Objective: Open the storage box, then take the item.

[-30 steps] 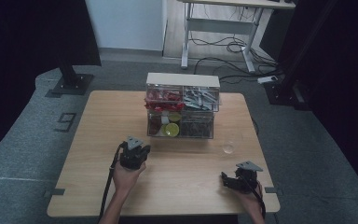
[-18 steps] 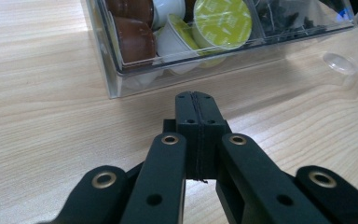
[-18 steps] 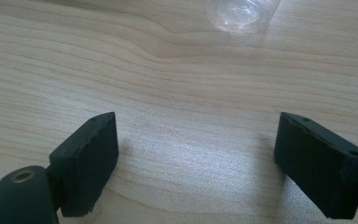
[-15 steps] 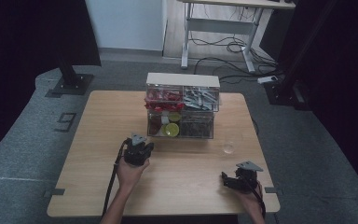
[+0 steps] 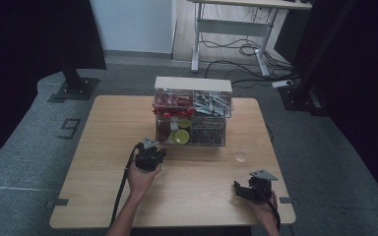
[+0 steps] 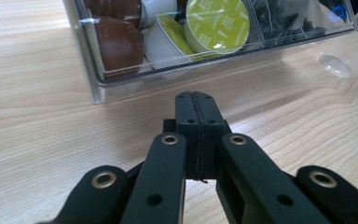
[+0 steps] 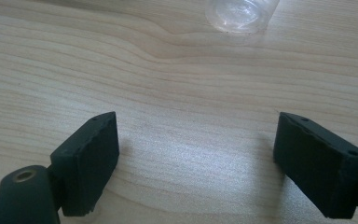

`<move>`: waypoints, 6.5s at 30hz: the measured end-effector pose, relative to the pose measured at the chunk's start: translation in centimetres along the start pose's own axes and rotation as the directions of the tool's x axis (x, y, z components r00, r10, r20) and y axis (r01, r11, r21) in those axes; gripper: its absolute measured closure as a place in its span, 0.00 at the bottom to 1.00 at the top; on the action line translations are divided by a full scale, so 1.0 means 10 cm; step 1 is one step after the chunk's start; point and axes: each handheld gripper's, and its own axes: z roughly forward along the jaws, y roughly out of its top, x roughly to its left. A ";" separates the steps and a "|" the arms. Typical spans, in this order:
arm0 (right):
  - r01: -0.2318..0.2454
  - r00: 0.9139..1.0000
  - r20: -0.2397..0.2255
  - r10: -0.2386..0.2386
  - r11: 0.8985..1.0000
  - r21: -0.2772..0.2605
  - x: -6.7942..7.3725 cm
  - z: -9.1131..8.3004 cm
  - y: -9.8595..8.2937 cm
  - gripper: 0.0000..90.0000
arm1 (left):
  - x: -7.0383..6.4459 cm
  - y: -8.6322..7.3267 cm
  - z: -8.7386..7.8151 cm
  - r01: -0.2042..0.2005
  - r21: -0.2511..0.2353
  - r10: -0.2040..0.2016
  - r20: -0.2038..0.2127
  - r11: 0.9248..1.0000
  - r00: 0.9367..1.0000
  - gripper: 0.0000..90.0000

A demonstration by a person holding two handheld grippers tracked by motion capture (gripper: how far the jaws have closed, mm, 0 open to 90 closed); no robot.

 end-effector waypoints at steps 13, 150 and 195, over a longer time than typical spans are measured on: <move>0.001 1.000 0.000 -0.001 1.000 0.000 0.00 0.00 0.00 0.16 | 0.01 0.05 0.19 0.016 0.015 -0.016 0.015 1.000 1.000 1.00; 0.002 1.000 0.000 -0.002 1.000 0.000 0.00 0.00 0.00 0.16 | -0.01 0.90 -0.10 -0.011 -0.104 0.009 -0.023 0.995 1.000 1.00; 0.037 0.979 -0.185 -0.082 0.971 -0.236 0.18 -0.33 0.82 0.56 | -0.04 0.88 0.01 -0.020 -0.099 0.022 0.019 0.995 1.000 1.00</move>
